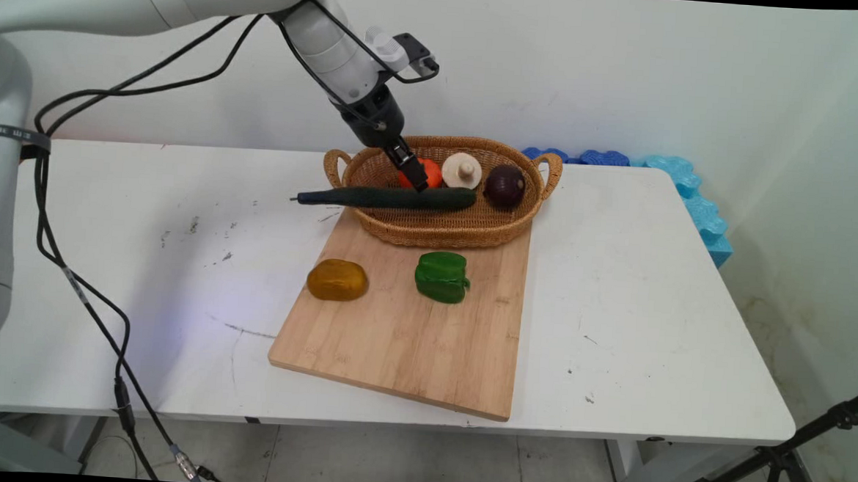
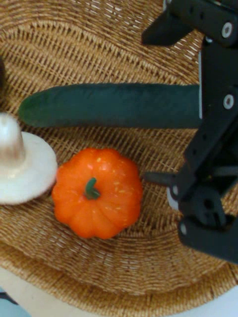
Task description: Place the picked object in the vegetable basket
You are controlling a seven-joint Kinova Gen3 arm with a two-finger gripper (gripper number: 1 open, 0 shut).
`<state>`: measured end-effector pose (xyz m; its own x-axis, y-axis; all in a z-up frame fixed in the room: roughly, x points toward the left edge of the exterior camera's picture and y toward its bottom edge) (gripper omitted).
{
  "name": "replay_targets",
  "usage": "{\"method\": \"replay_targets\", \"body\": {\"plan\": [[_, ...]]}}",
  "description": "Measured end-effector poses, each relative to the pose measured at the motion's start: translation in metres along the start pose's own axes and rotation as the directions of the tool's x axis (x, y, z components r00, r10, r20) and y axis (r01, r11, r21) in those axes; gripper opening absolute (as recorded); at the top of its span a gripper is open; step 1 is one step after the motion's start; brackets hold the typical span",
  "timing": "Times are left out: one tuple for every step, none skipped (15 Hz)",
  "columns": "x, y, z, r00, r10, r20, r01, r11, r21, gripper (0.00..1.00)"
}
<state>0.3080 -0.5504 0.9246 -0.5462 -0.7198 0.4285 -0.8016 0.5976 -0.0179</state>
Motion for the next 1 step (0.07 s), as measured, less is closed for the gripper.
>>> {"method": "replay_targets", "body": {"plan": [[0.0014,0.0013,-0.0005,1.0,0.002,-0.007,-0.002,1.0,-0.004,1.0]]}}
